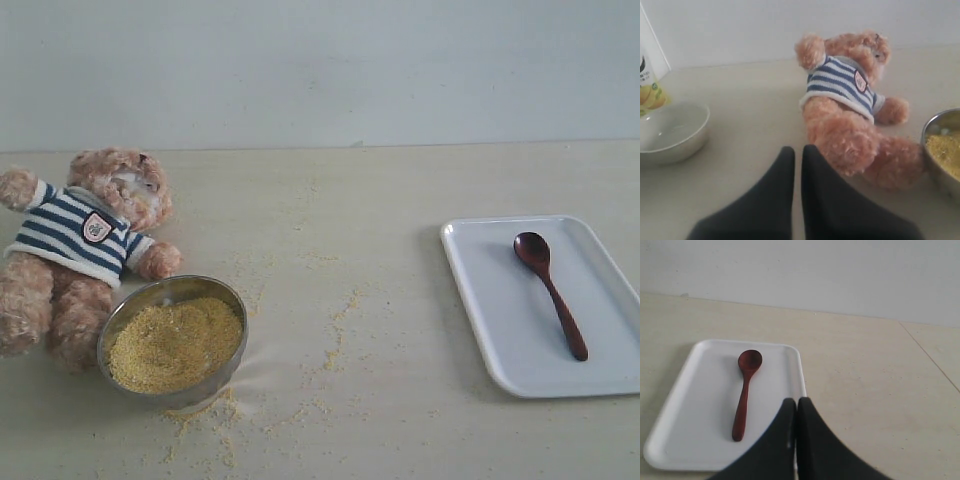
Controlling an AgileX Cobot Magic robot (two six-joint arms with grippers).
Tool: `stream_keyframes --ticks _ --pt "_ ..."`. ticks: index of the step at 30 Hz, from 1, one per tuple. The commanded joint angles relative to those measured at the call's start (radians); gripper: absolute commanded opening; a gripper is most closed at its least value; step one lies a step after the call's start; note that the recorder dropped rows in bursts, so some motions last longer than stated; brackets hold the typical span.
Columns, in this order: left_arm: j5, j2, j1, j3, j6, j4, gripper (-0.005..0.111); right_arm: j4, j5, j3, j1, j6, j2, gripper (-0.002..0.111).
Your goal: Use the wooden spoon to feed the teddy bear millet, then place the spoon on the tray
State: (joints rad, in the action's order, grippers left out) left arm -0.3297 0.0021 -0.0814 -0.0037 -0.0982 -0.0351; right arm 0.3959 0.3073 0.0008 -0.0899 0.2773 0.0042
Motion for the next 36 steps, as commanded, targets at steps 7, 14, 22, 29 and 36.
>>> stream_keyframes --ticks 7,14,22,29,36 --pt "-0.010 -0.002 0.006 0.004 0.023 0.185 0.005 0.002 -0.011 -0.001 -0.001 0.002 -0.004 0.000" --pt "-0.024 -0.002 0.006 0.004 0.016 0.310 0.005 0.002 -0.011 -0.001 -0.001 0.002 -0.004 0.000" --pt "-0.027 -0.002 0.006 0.004 0.012 0.223 0.005 0.002 -0.011 -0.001 -0.001 0.002 -0.004 0.000" --pt "-0.027 -0.002 0.006 0.004 0.012 0.223 0.005 0.002 -0.011 -0.001 -0.001 0.002 -0.004 0.000" --pt "-0.027 -0.002 0.006 0.004 0.012 0.223 0.005 0.002 -0.011 -0.001 -0.001 0.002 -0.004 0.000"
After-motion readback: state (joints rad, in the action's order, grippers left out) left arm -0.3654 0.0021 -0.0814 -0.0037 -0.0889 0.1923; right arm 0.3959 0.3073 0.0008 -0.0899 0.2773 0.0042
